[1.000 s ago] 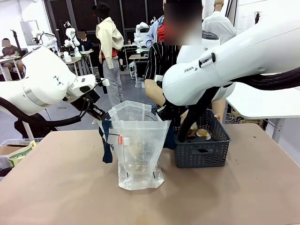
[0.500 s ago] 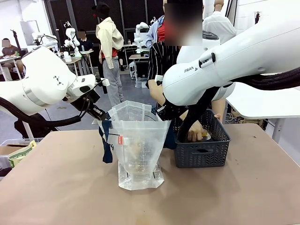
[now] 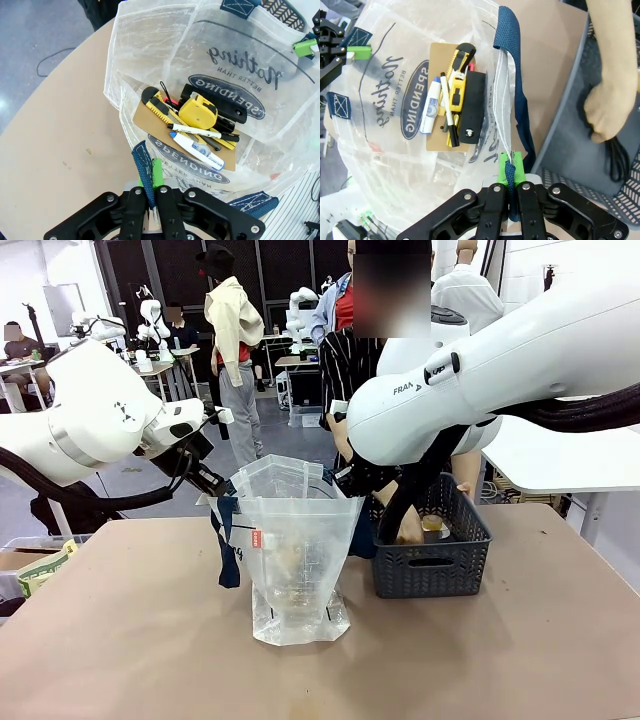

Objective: Transfer purchased items from the store into the shopping bag.
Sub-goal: Move the Reusable shopping bag to the right side of the table.

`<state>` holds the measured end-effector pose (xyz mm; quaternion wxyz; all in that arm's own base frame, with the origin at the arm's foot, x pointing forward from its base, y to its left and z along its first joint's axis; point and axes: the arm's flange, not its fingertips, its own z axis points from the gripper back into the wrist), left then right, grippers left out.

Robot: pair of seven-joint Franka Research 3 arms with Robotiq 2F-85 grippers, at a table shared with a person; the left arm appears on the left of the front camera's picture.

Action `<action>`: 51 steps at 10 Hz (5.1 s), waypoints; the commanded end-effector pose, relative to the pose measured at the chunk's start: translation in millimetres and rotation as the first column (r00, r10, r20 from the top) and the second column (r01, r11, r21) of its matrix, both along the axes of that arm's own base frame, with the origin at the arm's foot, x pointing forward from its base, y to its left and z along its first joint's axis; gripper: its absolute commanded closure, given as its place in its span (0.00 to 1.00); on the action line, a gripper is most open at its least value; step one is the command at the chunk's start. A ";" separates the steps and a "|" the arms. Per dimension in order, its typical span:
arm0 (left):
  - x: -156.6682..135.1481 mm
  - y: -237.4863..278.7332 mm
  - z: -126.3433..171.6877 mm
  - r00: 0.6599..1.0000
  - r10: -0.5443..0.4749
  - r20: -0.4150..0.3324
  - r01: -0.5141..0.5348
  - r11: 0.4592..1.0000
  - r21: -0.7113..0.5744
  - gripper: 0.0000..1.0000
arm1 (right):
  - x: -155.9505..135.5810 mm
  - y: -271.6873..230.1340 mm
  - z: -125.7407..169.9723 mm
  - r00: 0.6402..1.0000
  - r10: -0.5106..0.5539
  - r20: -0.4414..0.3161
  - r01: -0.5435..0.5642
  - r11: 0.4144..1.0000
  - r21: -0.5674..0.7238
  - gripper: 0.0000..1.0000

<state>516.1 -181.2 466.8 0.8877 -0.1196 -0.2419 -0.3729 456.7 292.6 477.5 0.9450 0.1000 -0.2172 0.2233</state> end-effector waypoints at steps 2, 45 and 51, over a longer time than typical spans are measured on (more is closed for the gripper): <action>-0.5 1.9 3.0 1.000 0.004 0.005 -0.004 1.000 0.004 1.00 | -4.4 -2.7 -2.7 1.000 -0.007 -0.009 0.007 1.000 0.004 1.00; -0.5 1.9 3.0 1.000 0.004 0.005 -0.004 1.000 0.004 1.00 | -4.4 -2.7 -2.7 1.000 -0.007 -0.009 0.007 1.000 0.004 1.00; -0.5 1.9 3.0 1.000 0.004 0.005 -0.004 1.000 0.004 1.00 | -4.4 -2.7 -2.7 1.000 -0.007 -0.009 0.007 1.000 0.004 1.00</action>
